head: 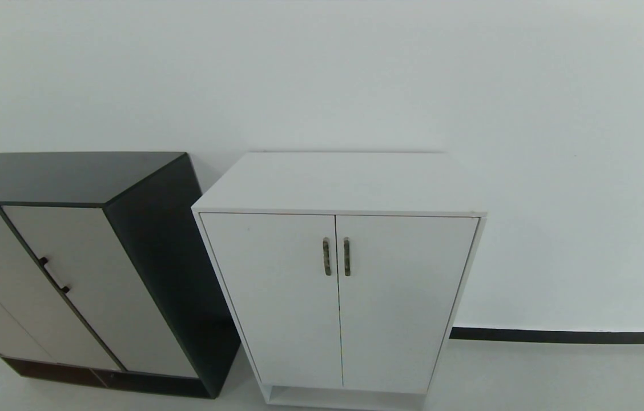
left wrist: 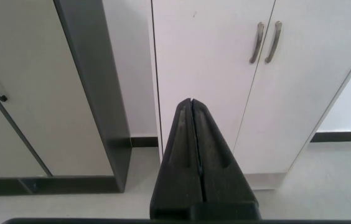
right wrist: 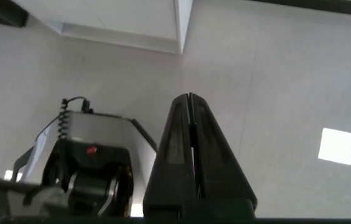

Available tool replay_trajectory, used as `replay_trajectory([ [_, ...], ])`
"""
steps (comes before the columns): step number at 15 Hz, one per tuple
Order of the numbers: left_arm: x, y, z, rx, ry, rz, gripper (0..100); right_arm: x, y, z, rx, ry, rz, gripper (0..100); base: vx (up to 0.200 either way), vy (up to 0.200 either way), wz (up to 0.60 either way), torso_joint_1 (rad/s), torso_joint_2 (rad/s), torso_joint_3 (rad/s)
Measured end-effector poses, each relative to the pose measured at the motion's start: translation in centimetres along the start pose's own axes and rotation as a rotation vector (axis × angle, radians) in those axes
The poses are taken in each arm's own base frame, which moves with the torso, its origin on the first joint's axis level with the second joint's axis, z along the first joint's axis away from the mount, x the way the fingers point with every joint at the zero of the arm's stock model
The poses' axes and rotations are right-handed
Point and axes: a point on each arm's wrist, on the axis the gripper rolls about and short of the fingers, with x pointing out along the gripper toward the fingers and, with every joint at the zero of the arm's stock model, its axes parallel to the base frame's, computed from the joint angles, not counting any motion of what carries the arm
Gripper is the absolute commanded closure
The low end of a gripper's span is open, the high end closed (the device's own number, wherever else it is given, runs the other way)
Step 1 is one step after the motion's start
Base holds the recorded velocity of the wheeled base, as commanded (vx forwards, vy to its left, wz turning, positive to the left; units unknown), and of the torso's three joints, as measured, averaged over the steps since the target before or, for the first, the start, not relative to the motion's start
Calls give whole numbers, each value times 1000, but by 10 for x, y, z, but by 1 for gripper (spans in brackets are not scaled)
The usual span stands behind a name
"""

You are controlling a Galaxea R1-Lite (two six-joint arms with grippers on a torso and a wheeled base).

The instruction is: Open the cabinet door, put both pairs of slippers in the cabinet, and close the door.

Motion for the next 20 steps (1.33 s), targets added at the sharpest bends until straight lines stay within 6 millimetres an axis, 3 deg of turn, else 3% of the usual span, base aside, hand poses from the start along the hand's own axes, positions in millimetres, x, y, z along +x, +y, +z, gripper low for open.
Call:
replay_trajectory([
  [4,0,0,0,0,0,0,100,-30,-1,-30,10,-22,29,100,0,0,0,0,0,0],
  [8,0,0,0,1,0,0,100,-47,-2,-41,-6,-181,62,100,0,0,0,0,0,0],
  [13,0,0,0,0,0,0,100,-53,-3,-48,-43,-252,44,100,0,0,0,0,0,0],
  [20,0,0,0,0,0,0,100,-64,-3,-56,31,-424,-119,100,0,0,0,0,0,0],
])
